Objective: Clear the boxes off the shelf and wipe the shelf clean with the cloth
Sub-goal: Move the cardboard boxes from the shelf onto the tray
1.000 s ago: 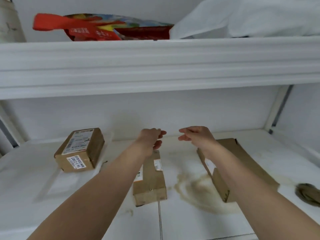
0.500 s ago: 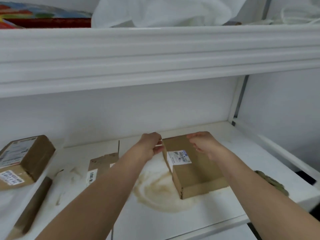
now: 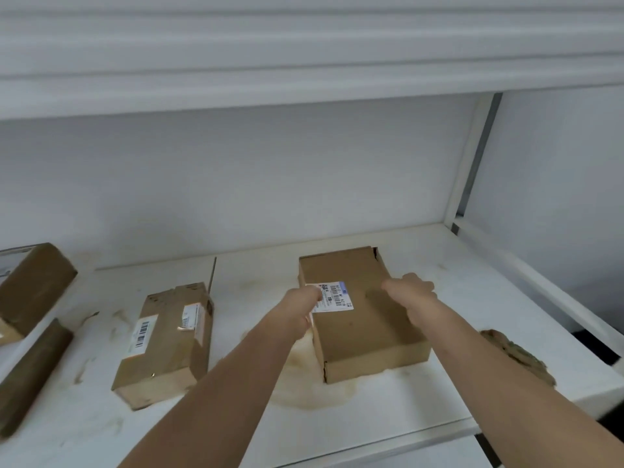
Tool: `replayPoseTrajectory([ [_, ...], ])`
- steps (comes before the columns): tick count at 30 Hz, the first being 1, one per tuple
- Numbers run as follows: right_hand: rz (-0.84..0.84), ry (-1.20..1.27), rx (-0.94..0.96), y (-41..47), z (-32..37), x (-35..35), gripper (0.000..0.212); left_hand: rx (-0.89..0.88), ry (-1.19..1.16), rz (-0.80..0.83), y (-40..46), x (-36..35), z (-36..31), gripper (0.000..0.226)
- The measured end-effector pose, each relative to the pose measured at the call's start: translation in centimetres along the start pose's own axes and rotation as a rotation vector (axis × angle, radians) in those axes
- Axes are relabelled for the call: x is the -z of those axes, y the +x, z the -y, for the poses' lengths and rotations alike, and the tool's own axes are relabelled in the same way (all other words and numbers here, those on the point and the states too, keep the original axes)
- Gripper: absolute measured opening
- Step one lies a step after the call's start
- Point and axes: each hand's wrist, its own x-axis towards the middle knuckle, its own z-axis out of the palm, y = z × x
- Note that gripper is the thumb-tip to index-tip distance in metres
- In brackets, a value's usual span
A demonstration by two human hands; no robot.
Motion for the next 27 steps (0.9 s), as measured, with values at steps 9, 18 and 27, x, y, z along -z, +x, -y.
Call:
replayPoseTrajectory([
  [9, 0.030, 0.024, -0.015, 1.4, -1.6, -1.2, 0.033, 0.053, -0.002, 0.020, 1.2, -0.3, 1.7, 0.032],
  [18, 0.068, 0.105, -0.005, 1.8, -2.1, -0.9, 0.032, 0.060, 0.007, 0.038, 1.4, -0.3, 2.2, 0.032],
  [27, -0.015, 0.123, 0.052, 1.5, -0.6, 0.7, 0.023, -0.010, 0.027, 0.055, 0.3, -0.4, 0.9, 0.022],
])
